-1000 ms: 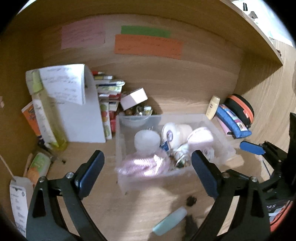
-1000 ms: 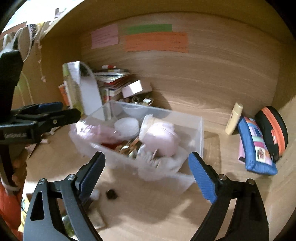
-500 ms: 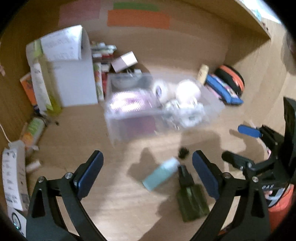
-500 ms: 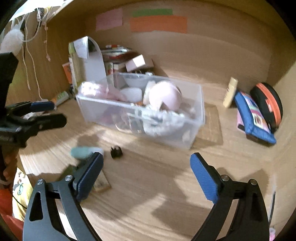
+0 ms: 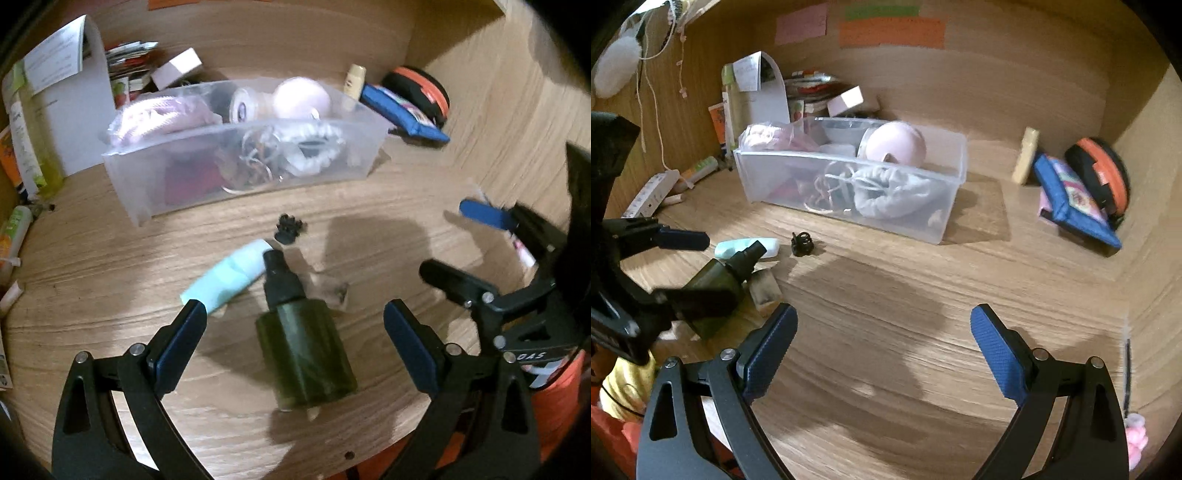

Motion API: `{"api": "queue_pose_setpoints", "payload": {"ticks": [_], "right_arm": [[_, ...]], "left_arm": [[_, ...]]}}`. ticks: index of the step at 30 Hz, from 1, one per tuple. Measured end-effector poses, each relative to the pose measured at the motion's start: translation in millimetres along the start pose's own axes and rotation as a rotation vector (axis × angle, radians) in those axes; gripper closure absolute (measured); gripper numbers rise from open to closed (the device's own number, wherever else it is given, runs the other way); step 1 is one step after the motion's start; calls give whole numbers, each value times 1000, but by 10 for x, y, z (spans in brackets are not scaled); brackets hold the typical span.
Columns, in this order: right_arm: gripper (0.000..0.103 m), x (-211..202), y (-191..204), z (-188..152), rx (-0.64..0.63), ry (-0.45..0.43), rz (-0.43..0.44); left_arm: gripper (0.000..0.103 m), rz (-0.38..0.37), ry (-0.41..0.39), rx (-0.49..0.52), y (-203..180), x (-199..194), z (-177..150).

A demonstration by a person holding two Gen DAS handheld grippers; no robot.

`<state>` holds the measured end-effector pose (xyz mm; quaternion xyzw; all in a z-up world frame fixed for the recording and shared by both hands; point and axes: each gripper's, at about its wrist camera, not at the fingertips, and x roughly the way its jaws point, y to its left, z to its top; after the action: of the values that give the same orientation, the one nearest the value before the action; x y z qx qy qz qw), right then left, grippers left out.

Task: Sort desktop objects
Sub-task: 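Grasp the dark green bottle with the left tool while the right tool grasps the small beige block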

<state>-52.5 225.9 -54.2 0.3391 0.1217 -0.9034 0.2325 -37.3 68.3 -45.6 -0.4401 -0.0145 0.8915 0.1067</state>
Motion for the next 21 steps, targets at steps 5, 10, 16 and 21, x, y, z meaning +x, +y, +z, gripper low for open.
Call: {"api": "queue_pose_setpoints", "payload": {"ticks": [5, 10, 16, 21], "right_arm": [[9, -56, 36, -12, -28, -11, -1], [9, -60, 124, -2, -67, -29, -3], [9, 10, 217, 4, -96, -16, 15], [9, 62, 275, 37, -115, 14, 67]], "left_arm": [[5, 2, -3, 15, -1, 17, -65], [22, -30, 13, -16, 79, 40, -77], [46, -19, 12, 0, 106, 51, -86], [62, -29, -1, -7, 195, -20, -150]]}}
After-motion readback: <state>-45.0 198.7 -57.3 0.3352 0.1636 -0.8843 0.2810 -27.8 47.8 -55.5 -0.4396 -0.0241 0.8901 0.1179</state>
